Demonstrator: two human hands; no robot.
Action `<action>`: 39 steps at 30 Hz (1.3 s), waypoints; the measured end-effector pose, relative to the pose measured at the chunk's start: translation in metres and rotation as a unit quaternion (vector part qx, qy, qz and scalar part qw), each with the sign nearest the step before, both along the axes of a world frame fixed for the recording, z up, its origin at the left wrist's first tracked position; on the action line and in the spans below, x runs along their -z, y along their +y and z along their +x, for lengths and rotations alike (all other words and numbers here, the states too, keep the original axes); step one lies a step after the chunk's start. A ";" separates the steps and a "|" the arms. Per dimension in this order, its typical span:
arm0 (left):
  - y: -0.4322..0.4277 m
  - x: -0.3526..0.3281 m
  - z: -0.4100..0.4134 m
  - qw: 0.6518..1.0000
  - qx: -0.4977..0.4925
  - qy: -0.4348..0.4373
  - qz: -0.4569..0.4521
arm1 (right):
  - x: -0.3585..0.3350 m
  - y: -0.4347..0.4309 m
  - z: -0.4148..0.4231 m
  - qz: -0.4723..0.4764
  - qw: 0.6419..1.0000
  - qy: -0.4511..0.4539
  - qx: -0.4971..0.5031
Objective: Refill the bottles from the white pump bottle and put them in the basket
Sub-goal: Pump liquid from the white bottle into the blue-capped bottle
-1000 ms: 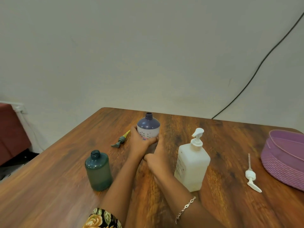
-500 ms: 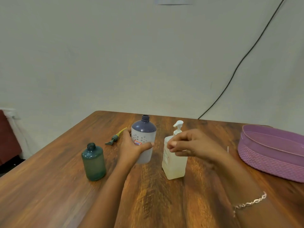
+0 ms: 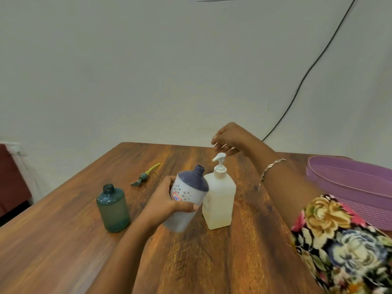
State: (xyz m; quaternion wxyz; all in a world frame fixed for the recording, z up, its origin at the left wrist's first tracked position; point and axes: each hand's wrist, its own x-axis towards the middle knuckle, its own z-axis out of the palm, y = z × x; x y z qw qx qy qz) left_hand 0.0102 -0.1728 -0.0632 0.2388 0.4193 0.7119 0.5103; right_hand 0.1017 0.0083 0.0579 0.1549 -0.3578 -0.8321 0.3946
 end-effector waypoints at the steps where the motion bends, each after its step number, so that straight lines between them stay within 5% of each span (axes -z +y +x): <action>1: -0.001 0.000 -0.001 1.000 0.003 -0.002 -0.006 | 0.002 0.000 -0.005 -0.002 1.000 -0.027 -0.005; 21: 0.013 -0.010 0.007 0.999 0.001 -0.049 -0.017 | 0.018 0.003 -0.013 0.002 0.969 -0.190 -0.159; 39: 0.017 -0.008 0.018 0.997 0.000 -0.070 -0.019 | 0.027 0.009 -0.025 0.053 0.957 -0.211 -0.192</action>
